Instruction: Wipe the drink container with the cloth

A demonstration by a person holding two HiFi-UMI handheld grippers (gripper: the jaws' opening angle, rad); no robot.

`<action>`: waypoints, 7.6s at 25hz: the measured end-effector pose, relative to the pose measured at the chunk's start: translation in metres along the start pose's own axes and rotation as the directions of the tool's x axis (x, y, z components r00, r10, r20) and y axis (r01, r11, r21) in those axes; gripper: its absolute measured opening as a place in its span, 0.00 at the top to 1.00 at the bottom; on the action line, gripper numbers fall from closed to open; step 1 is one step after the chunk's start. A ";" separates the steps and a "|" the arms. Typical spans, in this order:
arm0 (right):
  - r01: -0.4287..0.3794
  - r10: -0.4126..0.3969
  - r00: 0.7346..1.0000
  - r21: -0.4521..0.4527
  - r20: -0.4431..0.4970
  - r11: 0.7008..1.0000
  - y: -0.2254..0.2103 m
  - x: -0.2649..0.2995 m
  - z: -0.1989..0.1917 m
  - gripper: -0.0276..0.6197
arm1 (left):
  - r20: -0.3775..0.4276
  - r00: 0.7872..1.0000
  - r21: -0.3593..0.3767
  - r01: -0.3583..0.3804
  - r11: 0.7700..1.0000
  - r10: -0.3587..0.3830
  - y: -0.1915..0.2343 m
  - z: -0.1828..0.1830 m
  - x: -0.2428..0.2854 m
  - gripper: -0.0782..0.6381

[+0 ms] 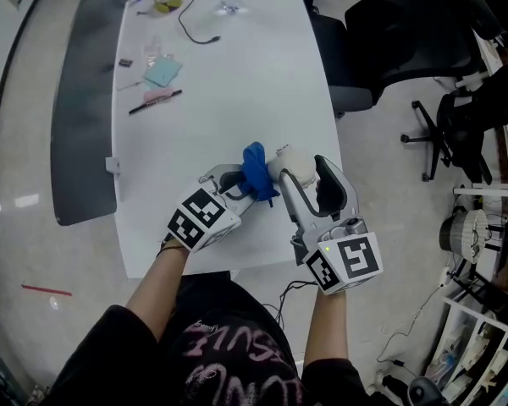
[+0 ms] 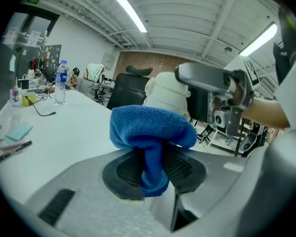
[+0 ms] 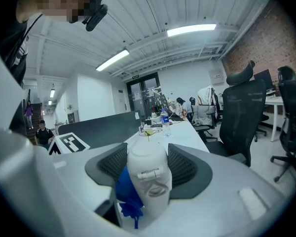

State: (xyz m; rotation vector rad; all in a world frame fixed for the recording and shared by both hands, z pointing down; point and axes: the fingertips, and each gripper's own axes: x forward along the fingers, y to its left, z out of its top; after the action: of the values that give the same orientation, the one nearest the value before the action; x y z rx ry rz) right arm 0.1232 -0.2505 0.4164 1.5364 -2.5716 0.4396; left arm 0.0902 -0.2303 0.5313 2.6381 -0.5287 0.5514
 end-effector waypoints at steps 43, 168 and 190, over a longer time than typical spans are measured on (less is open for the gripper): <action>-0.038 0.037 0.999 0.012 0.012 0.999 0.000 0.001 -0.001 0.54 | -0.092 0.996 0.049 0.016 0.999 -0.011 0.005 -0.016 0.017 0.75; 0.319 -0.329 0.923 0.085 0.200 0.944 0.014 -0.225 0.026 0.97 | 0.294 0.942 0.196 -0.226 0.954 0.163 -0.130 0.099 -0.135 0.75; 0.323 -0.329 0.927 0.063 0.179 0.944 0.026 -0.245 0.015 0.97 | 0.345 0.922 0.195 -0.253 0.948 0.176 -0.149 0.108 -0.156 0.75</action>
State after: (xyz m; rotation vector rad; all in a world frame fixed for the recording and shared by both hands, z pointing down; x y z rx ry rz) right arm 0.2194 -0.0370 0.3374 2.0607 -2.3722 0.3119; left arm 0.0542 -0.1076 0.3265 2.9385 -0.9152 0.2514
